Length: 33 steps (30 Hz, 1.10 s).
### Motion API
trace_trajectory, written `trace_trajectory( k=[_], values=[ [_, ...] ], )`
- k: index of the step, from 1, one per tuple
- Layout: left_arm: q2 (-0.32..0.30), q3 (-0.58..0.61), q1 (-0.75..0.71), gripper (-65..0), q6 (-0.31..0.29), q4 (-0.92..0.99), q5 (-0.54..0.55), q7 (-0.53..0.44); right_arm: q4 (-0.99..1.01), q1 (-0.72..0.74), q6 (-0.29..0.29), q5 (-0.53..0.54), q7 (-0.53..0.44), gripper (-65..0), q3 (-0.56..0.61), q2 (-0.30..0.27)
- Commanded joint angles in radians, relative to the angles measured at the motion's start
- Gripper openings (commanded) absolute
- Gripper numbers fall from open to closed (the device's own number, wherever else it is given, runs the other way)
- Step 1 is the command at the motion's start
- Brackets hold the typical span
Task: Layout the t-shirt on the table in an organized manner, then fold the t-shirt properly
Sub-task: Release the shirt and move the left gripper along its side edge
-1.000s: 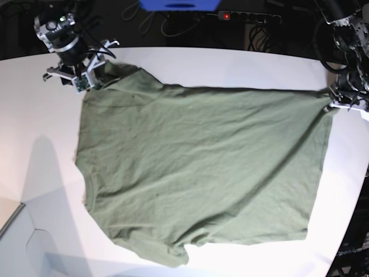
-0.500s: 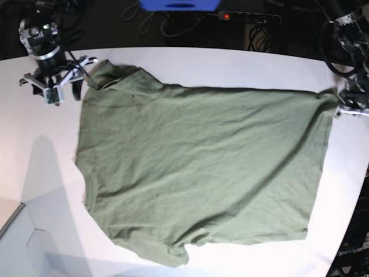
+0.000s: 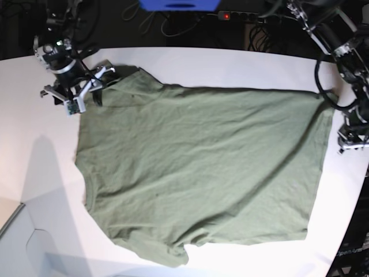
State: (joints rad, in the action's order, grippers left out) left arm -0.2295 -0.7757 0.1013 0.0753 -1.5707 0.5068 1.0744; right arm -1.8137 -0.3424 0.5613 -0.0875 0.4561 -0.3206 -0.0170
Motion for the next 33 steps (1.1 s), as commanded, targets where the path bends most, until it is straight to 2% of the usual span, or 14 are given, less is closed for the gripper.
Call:
trace_trajectory(
  k=[1,5,8,10,13,16,18,21,24,28,33],
  values=[
    [-0.018,-0.003,0.039,-55.0,0.004,-0.010,0.011,-0.016,0.001,0.015,-0.002,0.010,-0.026,-32.4,-0.007,-0.018],
    [-0.003,-0.006,0.100,-55.2,0.004,0.052,0.006,-0.016,0.059,0.012,-0.002,0.010,-0.026,-32.4,0.001,-0.056],
    [-0.003,-0.011,0.142,-55.3,0.004,0.103,0.011,-0.018,0.059,-0.047,0.001,0.010,-0.026,-32.4,0.027,-0.070],
    [-0.003,-0.011,0.166,-55.4,0.004,0.131,0.013,-0.018,0.056,-0.090,0.039,0.010,-0.026,-32.4,0.071,-0.102],
    [-0.005,-0.011,0.203,-55.4,0.004,0.172,0.006,-0.018,0.052,-0.165,0.137,0.010,-0.027,-32.5,0.150,-0.160],
    [-0.006,-0.009,0.240,-55.4,0.004,0.203,0.011,-0.018,-0.027,-0.238,0.137,0.016,-0.030,-32.5,0.174,-0.194],
    [-0.006,-0.004,0.259,-55.4,0.004,0.204,0.005,-0.027,-0.099,-0.275,0.137,0.018,-0.032,-32.5,0.166,-0.192],
    [0.000,-0.003,0.271,-55.3,0.004,0.221,0.010,-0.092,-0.169,-0.275,0.137,0.018,-0.027,-32.5,0.130,-0.185],
    [0.000,0.028,0.274,-55.1,0.004,0.260,0.013,-0.175,-0.163,-0.205,0.137,0.012,-0.026,-32.5,0.085,-0.151],
    [-0.005,0.161,0.274,-55.1,0.004,0.362,0.013,-0.331,-0.136,-0.114,0.137,0.012,0.020,-32.5,0.015,-0.108],
    [-0.001,0.355,0.282,-55.1,0.004,0.491,0.006,-0.535,-0.133,-0.025,0.137,0.012,0.094,-32.5,0.013,-0.088]
  ],
)
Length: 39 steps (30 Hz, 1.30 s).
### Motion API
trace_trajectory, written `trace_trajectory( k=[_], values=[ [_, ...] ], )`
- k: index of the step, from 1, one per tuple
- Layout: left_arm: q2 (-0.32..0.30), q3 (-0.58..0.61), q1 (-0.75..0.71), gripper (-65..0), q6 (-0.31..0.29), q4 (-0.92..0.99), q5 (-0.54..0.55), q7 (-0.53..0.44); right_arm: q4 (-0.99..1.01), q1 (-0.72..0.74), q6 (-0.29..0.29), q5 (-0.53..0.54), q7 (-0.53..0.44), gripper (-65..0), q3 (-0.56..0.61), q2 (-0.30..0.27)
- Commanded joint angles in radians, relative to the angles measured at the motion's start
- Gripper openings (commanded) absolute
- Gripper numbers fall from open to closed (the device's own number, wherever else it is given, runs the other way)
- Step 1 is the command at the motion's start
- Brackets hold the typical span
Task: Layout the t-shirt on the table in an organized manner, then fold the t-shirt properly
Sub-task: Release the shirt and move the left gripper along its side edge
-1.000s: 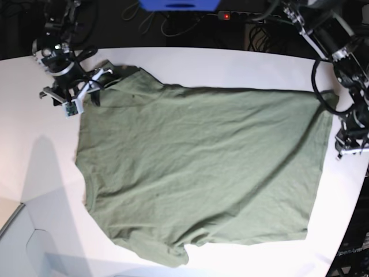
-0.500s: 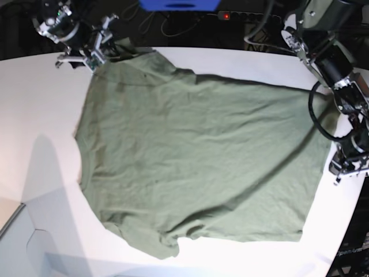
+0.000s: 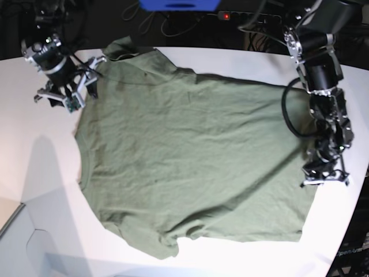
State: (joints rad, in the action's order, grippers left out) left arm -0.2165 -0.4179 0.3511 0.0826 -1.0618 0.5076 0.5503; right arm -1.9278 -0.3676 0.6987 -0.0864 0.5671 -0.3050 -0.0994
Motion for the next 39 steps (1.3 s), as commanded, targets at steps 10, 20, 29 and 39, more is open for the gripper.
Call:
trace_trajectory(
  k=[10,20,29,39],
  values=[
    [-0.036,0.150,0.263,-55.1,-0.002,0.469,0.003,-0.301,0.093,0.177,-0.001,0.010,0.049,-32.5,-0.001,0.060],
    [-0.064,0.454,0.326,-55.1,-0.002,0.716,0.001,-0.612,0.287,0.218,-0.001,0.009,0.040,-32.6,-0.009,-0.003],
    [-0.176,0.629,0.325,-55.1,-0.001,0.857,0.003,-0.741,0.301,0.209,-0.001,0.009,-0.012,-32.6,-0.010,-0.059],
    [-0.307,0.623,0.246,-55.4,-0.001,0.708,0.026,-0.717,0.347,0.227,-0.001,0.010,-0.015,-32.6,-0.012,-0.105]
  ],
)
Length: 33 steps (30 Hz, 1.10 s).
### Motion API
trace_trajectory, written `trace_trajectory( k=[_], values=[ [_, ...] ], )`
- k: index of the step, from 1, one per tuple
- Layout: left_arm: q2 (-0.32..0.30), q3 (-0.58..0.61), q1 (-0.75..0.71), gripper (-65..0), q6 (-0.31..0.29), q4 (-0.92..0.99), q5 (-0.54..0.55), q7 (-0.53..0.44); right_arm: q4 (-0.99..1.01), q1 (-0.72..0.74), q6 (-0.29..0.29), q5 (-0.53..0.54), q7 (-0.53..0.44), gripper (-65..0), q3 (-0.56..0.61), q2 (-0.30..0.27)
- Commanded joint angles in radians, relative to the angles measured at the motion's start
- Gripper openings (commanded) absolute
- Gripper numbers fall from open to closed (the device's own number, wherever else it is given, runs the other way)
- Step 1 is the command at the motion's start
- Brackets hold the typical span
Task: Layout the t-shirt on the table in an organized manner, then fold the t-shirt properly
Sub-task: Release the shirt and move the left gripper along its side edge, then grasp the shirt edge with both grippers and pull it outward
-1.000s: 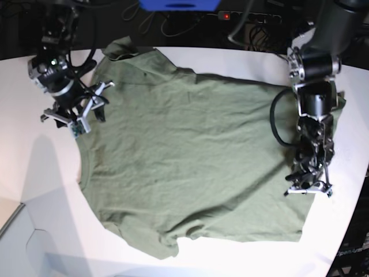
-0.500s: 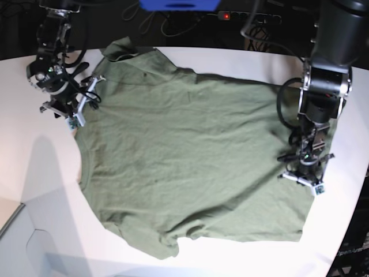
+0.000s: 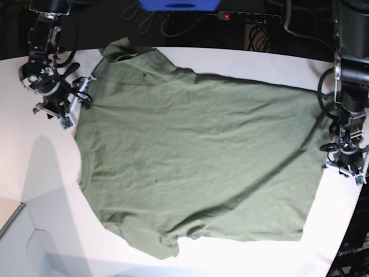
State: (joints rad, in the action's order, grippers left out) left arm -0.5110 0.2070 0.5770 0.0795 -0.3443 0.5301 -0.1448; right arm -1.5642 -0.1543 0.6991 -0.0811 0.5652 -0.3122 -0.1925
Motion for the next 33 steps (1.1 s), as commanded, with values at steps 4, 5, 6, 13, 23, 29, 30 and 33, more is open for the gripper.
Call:
trace_trajectory(
  k=[4,5,6,13,23,29,30,33],
  values=[
    [-0.025,-0.002,-0.107,-55.4,0.003,-0.319,0.124,0.147,-0.011,0.023,-0.001,0.005,-0.014,-32.6,-0.005,-0.012],
    [-0.036,-0.002,-0.136,-55.4,0.007,-0.396,0.141,0.185,-0.011,0.023,-0.001,0.005,-0.014,-32.6,-0.005,-0.012],
    [-0.041,-0.002,-0.165,-55.4,0.009,-0.468,0.155,0.215,-0.011,0.023,-0.001,0.005,-0.014,-32.6,-0.005,-0.012],
    [0.058,0.001,-0.199,-55.4,0.010,-0.490,0.129,0.336,-0.014,0.025,-0.001,0.004,-0.014,-32.6,-0.003,-0.014],
    [0.091,-0.001,-0.190,-55.4,0.001,-0.164,-0.158,0.130,0.003,0.025,-0.001,0.004,-0.014,-32.6,-0.049,-0.032],
    [0.064,-0.001,-0.131,-55.4,0.001,-0.062,-0.190,0.058,0.101,0.046,-0.001,0.004,-0.096,-32.6,-0.081,-0.057],
    [0.059,-0.001,-0.130,-55.4,0.001,-0.066,-0.190,0.058,0.118,0.048,-0.001,0.004,-0.104,-32.6,-0.083,-0.063],
    [0.056,-0.001,-0.131,-55.4,0.001,-0.088,-0.189,0.060,0.120,0.049,-0.001,0.004,-0.110,-32.6,-0.086,-0.066]
  ],
)
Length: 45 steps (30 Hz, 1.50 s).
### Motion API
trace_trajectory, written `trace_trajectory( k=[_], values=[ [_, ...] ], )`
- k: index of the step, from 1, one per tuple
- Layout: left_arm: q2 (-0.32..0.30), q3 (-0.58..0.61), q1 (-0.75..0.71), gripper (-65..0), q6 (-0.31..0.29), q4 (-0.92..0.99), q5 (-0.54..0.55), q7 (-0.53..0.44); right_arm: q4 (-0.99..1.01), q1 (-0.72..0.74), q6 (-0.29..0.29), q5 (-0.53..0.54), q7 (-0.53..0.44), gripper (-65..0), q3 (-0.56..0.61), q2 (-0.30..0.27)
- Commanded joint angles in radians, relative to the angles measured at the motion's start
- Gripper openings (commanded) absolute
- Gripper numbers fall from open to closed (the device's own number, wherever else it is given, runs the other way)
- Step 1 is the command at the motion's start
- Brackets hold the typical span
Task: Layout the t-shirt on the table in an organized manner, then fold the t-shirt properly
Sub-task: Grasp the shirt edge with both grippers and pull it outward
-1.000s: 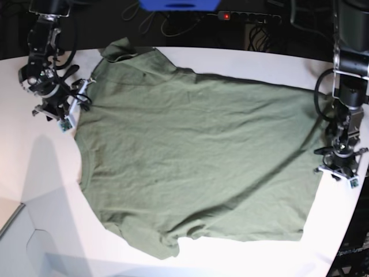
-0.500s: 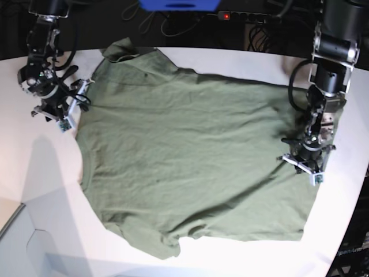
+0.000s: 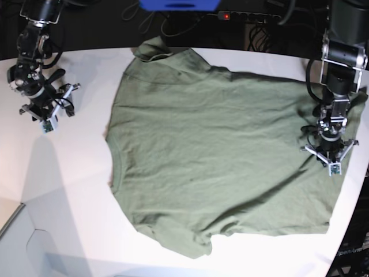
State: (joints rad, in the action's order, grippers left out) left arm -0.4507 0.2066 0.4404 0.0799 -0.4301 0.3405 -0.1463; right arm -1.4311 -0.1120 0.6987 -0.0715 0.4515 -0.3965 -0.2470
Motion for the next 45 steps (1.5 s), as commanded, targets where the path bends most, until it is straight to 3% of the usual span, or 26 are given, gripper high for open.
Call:
trace_trajectory(
  k=[1,3,7,12,14,17,22,26,39,45],
  values=[
    [0.000,0.000,0.005,-55.4,0.001,-0.008,0.001,0.063,-0.027,0.007,-0.001,-0.004,0.003,-32.6,-0.002,-0.008],
    [0.003,-0.002,0.002,-55.4,0.002,-0.019,0.001,0.063,-0.096,0.001,-0.001,0.000,0.011,-32.6,0.000,0.005],
    [0.025,-0.002,0.001,-55.4,0.004,-0.020,0.001,0.063,-0.277,-0.002,-0.001,-0.004,0.013,-33.9,0.006,0.114],
    [0.033,-0.002,-0.018,-55.4,0.005,-0.020,0.001,0.064,-0.399,-0.013,-0.001,-0.004,0.045,-43.9,0.109,0.234],
    [0.034,-0.002,-0.019,-55.4,0.005,-0.020,0.001,0.064,-0.392,-0.012,-0.001,-0.006,0.094,-50.0,0.169,0.246],
    [0.056,-0.002,-0.021,-55.4,0.005,-0.020,0.001,0.064,-0.299,0.007,-0.001,-0.006,0.152,-64.3,0.262,0.248],
    [0.060,-0.002,-0.047,-55.4,0.008,-0.020,0.001,0.064,-0.132,0.051,-0.001,-0.006,0.151,-65.0,0.296,0.266],
    [0.060,-0.002,-0.068,-55.4,0.008,-0.020,0.001,0.064,-0.058,0.059,-0.001,-0.006,0.146,-65.0,0.291,0.259],
    [0.028,-0.002,-0.148,-55.4,0.008,-0.020,0.001,0.064,0.059,-0.042,-0.001,-0.001,-0.041,-65.0,0.287,0.022],
    [0.002,-0.003,-0.148,-55.4,0.008,-0.020,0.001,0.064,0.175,-0.024,-0.001,-0.003,-0.113,-65.0,0.169,0.002]
  ],
)
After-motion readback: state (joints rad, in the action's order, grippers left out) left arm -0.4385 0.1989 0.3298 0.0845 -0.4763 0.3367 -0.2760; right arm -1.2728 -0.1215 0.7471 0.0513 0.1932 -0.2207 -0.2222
